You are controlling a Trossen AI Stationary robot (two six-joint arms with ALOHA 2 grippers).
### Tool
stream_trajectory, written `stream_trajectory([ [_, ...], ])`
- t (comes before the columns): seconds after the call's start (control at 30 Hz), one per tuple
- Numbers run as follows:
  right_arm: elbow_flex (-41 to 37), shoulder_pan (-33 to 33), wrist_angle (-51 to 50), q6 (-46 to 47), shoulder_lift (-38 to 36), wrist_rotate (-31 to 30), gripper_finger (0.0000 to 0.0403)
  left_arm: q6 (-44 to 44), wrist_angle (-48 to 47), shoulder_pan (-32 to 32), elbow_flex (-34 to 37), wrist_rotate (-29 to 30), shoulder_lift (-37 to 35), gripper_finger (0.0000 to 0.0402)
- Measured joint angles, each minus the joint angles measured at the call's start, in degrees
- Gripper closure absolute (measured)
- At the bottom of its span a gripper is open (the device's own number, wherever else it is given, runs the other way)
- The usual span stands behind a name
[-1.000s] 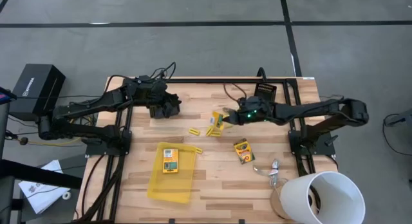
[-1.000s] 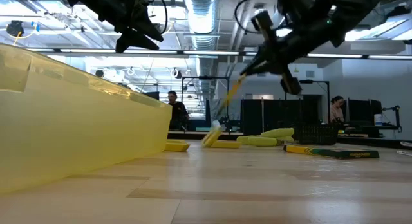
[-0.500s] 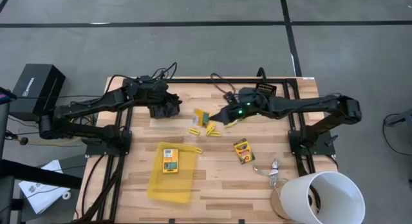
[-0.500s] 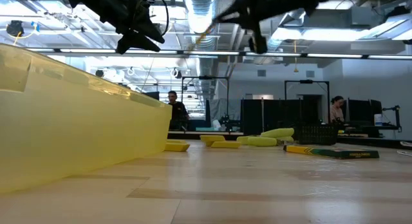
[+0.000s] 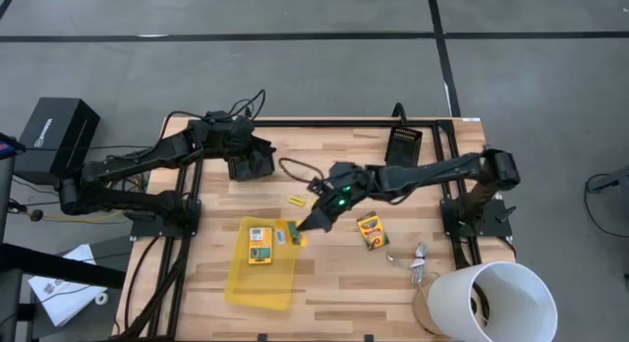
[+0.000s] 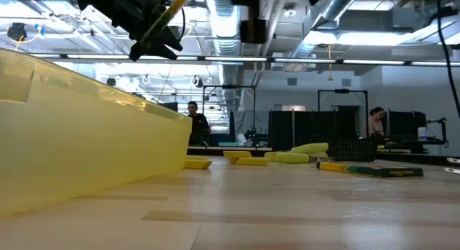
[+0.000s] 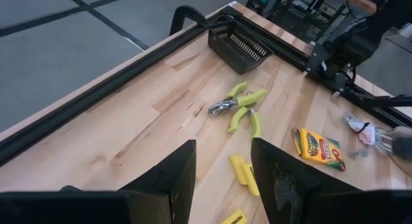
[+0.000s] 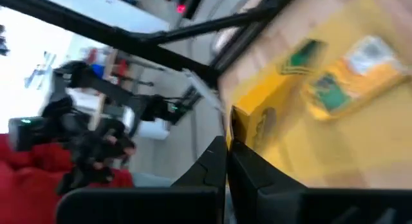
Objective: Pick & Place School Supplies
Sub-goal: Put the yellow crayon box into the yellow bin
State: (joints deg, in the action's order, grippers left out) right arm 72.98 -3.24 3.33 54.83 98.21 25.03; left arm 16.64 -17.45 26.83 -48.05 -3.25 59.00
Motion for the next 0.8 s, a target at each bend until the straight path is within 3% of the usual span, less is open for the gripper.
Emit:
stream_trajectory([
  [0.4, 9.54, -0.57, 6.15, 1.73, 12.43, 4.91, 0.0403, 0.11, 0.60, -0.02, 0.00, -1.65, 0.00, 0.0257],
  [0.8, 10.74, -0.25, 6.82, 0.66, 14.67, 6.52, 0.0386, -0.18, 0.85, -0.02, 0.00, -2.67, 0.00, 0.0257],
])
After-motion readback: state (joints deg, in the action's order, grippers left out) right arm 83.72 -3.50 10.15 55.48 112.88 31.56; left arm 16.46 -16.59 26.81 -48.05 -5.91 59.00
